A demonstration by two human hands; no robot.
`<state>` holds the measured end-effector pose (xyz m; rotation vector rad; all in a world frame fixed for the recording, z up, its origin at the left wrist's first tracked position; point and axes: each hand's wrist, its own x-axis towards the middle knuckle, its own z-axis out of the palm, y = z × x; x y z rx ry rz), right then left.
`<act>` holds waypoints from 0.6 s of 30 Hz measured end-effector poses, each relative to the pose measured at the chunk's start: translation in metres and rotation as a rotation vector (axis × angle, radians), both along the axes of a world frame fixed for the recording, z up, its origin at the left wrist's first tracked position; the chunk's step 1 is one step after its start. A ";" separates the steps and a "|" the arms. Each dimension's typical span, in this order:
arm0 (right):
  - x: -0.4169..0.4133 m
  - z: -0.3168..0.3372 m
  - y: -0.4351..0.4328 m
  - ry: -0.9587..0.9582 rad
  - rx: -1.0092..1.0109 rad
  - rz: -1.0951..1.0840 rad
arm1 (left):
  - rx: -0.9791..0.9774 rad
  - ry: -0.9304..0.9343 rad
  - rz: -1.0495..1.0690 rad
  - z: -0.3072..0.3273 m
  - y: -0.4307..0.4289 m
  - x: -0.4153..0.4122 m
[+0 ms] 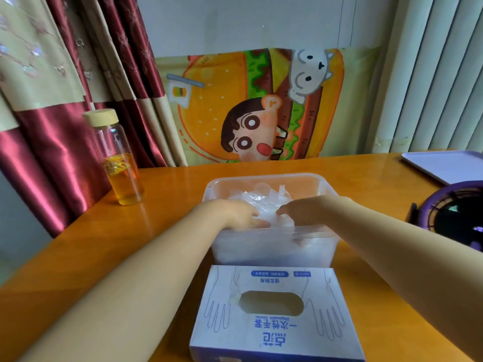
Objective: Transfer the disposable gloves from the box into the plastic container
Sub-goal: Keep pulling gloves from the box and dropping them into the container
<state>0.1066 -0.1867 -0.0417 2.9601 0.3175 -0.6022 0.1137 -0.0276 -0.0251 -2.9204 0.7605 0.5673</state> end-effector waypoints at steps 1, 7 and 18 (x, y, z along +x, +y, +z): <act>-0.002 0.002 0.003 -0.032 0.005 0.015 | -0.036 -0.025 0.015 0.005 0.005 -0.001; -0.045 0.047 0.001 -0.287 0.189 0.030 | -0.176 -0.221 -0.002 0.036 0.032 -0.021; -0.136 -0.001 0.020 -0.546 0.135 0.098 | -0.257 -0.495 -0.108 -0.012 0.065 -0.104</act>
